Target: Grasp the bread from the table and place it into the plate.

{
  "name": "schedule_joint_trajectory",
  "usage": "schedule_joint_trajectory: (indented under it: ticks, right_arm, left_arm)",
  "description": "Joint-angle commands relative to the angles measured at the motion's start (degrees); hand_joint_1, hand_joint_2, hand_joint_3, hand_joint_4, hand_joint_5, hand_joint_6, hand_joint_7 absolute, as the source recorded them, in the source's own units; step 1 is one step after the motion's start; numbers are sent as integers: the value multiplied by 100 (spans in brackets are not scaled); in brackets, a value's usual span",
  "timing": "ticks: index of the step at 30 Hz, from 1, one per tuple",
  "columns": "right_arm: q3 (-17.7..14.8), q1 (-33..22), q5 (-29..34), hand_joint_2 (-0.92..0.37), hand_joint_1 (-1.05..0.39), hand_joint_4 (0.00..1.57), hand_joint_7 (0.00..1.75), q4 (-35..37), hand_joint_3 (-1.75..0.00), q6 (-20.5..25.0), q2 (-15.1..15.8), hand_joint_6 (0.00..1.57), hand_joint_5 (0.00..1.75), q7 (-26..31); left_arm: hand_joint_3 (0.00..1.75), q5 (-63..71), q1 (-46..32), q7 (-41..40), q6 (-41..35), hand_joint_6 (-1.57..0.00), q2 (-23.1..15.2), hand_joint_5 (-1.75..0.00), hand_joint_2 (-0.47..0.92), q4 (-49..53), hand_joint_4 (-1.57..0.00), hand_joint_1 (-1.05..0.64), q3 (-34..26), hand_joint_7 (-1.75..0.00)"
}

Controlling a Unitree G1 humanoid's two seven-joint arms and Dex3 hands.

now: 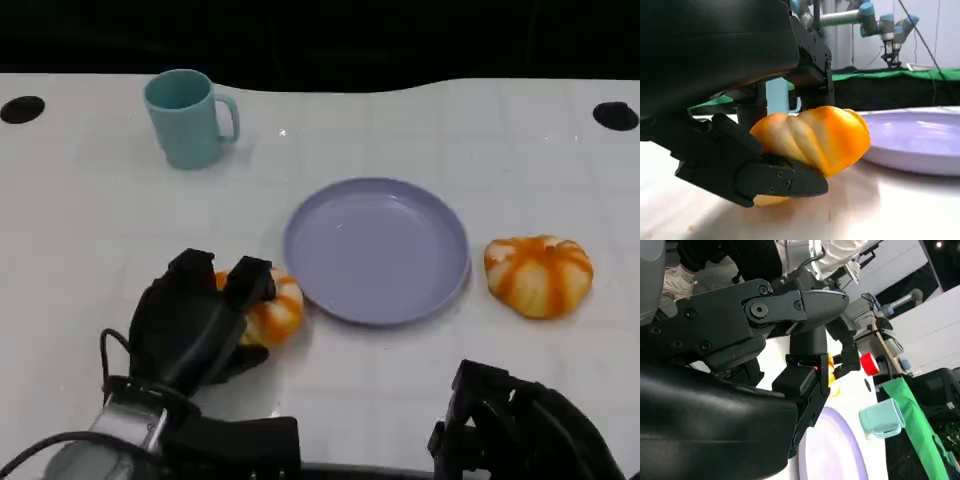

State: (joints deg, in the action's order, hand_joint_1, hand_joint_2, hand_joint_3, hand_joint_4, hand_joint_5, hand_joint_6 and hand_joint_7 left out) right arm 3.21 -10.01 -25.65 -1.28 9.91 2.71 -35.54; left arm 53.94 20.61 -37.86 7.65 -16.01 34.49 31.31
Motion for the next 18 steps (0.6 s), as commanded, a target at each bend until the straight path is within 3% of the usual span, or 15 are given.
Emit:
schedule_joint_trajectory:
  ticks: [1,13,15,18]
  right_arm:
    - [-44,7,-10,-92,-70,84,143,-20,-24,-17,8,73,164,76]
    - [-21,-17,-38,-92,-70,83,143,-45,-25,-8,3,73,165,99]
    - [-11,-19,-8,-92,-71,83,143,-36,-25,-50,2,73,165,100]
    - [-13,-12,-7,-92,-71,83,142,-10,-25,-63,-1,73,165,96]
  left_arm:
    - [80,10,-48,-33,-22,-54,-230,-175,62,-276,-76,-23,-106,-175]
    - [85,-116,-452,550,-136,-56,-526,-175,56,-1656,-78,-22,-539,-175]
    - [99,-141,-494,570,-85,-56,-532,-175,49,-1862,-79,-23,-606,-175]
    - [103,-169,-414,604,-23,-57,-450,-175,48,-2064,-81,-23,-662,-175]
